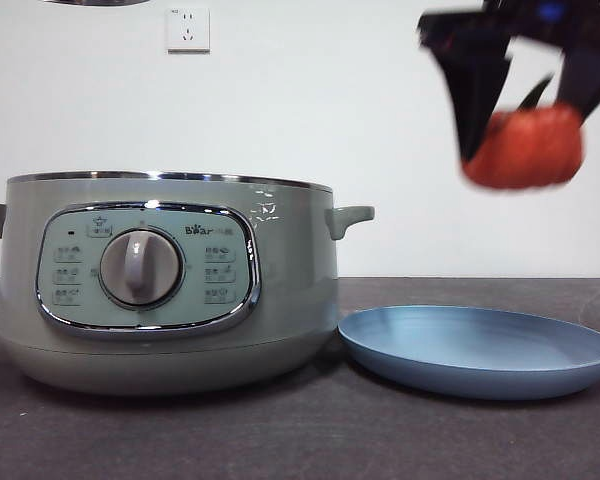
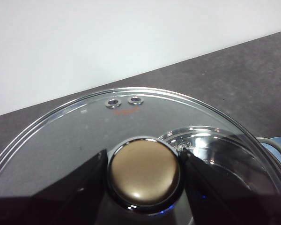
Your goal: Take the pumpkin out from the steamer,put the pumpkin in the blue plate,close the lid
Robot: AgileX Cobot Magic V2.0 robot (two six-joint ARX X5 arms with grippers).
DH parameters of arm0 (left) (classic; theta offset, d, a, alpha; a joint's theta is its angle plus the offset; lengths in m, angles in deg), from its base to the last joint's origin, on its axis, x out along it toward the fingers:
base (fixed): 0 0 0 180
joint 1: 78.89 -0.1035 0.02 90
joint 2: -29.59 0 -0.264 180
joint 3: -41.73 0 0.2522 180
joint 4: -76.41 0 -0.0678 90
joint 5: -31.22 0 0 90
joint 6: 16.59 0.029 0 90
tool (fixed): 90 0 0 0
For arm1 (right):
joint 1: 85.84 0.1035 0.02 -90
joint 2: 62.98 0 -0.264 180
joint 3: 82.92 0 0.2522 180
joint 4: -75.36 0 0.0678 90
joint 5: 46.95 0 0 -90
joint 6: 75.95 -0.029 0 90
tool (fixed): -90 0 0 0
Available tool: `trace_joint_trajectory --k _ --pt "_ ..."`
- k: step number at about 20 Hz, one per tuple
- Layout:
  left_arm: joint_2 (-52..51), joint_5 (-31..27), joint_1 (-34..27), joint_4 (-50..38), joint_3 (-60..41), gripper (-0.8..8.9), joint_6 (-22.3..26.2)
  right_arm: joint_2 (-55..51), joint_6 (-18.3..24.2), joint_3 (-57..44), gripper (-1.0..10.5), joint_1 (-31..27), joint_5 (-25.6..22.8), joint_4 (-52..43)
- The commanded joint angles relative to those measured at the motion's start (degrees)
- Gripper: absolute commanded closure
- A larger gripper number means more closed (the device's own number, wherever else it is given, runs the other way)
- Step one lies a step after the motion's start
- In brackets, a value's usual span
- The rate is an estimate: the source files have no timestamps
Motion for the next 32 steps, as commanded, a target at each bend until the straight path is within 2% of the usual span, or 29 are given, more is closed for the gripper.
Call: trace_joint_trajectory --k 1,3,10,12,17,18,21,23,28,32 --pt "0.1 -0.2 -0.1 -3.2 0.3 8.21 0.3 0.3 2.2 -5.7 9.5 -1.0 5.7 -8.7" --pt "0.5 0.0 -0.1 -3.3 0.3 8.21 0.3 1.0 3.2 -8.2 9.5 -2.4 8.5 -12.0" --pt "1.4 0.0 -0.1 -3.4 0.3 8.2 0.3 8.1 7.8 -8.4 9.4 -8.0 19.2 -14.8" --pt "1.4 0.0 -0.1 -3.3 0.3 8.2 0.3 10.3 8.2 -8.4 9.4 -8.9 20.6 -15.0" --pt "1.4 0.1 -0.1 -3.3 0.3 8.21 0.3 15.6 8.2 -8.4 9.3 -8.9 20.5 -15.0" --pt "1.4 0.2 -0.1 -3.3 0.3 8.21 0.3 16.1 8.1 -8.4 8.9 -8.8 20.4 -15.0" --pt "1.4 1.6 -0.1 -3.3 0.3 8.2 0.3 16.5 8.1 -8.4 5.2 -8.8 20.1 -15.1" --pt "1.4 2.7 -0.1 -3.3 0.3 8.2 0.3 16.5 8.0 -8.4 3.9 -8.9 19.9 -14.8" --pt "2.0 4.4 -0.1 -3.3 0.3 8.21 0.3 14.8 7.2 -8.4 3.8 -8.7 20.2 -14.3" --pt "5.6 8.2 0.0 -3.5 0.3 8.21 0.1 6.9 5.3 -8.4 3.8 -8.7 20.5 -13.1"
